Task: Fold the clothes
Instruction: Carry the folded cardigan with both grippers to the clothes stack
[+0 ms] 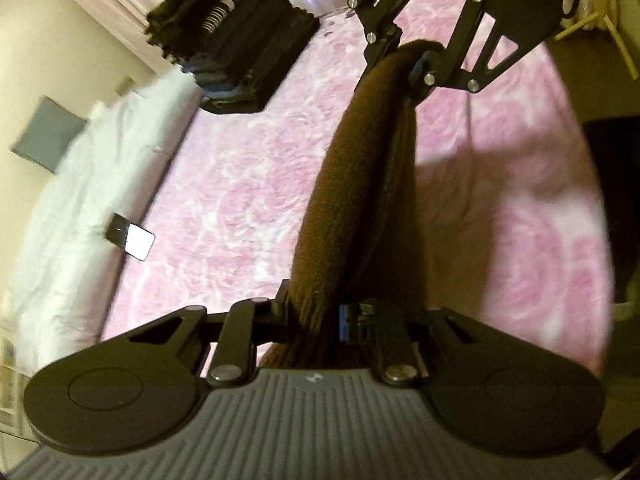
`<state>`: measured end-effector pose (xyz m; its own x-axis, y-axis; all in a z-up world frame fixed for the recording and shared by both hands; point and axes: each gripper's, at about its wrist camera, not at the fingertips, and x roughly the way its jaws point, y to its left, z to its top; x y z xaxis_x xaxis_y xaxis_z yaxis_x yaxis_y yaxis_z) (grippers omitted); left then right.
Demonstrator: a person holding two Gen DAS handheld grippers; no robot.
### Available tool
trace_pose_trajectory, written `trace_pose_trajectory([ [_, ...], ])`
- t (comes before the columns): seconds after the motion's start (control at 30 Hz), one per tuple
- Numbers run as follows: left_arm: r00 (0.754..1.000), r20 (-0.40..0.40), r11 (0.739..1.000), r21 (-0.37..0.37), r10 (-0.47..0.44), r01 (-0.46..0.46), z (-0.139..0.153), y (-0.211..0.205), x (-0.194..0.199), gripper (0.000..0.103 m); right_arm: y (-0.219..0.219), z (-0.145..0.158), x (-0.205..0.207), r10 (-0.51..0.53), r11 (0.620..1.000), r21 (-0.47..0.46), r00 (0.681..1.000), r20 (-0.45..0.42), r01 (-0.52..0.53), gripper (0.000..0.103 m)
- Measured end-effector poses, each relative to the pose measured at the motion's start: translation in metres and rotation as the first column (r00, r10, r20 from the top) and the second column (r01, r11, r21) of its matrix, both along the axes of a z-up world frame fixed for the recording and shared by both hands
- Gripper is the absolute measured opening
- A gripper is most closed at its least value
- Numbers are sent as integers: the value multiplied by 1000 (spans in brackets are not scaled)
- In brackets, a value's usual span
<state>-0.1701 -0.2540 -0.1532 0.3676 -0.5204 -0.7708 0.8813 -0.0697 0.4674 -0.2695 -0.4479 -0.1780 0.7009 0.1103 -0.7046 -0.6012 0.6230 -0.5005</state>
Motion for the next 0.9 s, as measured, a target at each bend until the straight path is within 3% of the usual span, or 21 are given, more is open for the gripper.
trace_pose_trajectory([
  [0.27, 995, -98, 997, 71, -1, 8, 108, -43, -16, 17, -41, 110, -14, -29, 998, 55, 985, -170, 39, 20],
  [0.5, 995, -100, 997, 69, -9, 16, 169, -113, -32, 17, -104, 178, -37, -56, 996, 54, 986, -160, 66, 20],
  [0.7, 996, -84, 999, 36, -37, 40, 198, -153, -30, 17, -143, 213, -36, -129, 991, 30, 984, -121, 133, 20],
  [0.9, 990, -70, 992, -3, -125, 125, 208, -173, -19, 18, -156, 230, -35, -215, 976, -1, 971, -104, 216, 20],
])
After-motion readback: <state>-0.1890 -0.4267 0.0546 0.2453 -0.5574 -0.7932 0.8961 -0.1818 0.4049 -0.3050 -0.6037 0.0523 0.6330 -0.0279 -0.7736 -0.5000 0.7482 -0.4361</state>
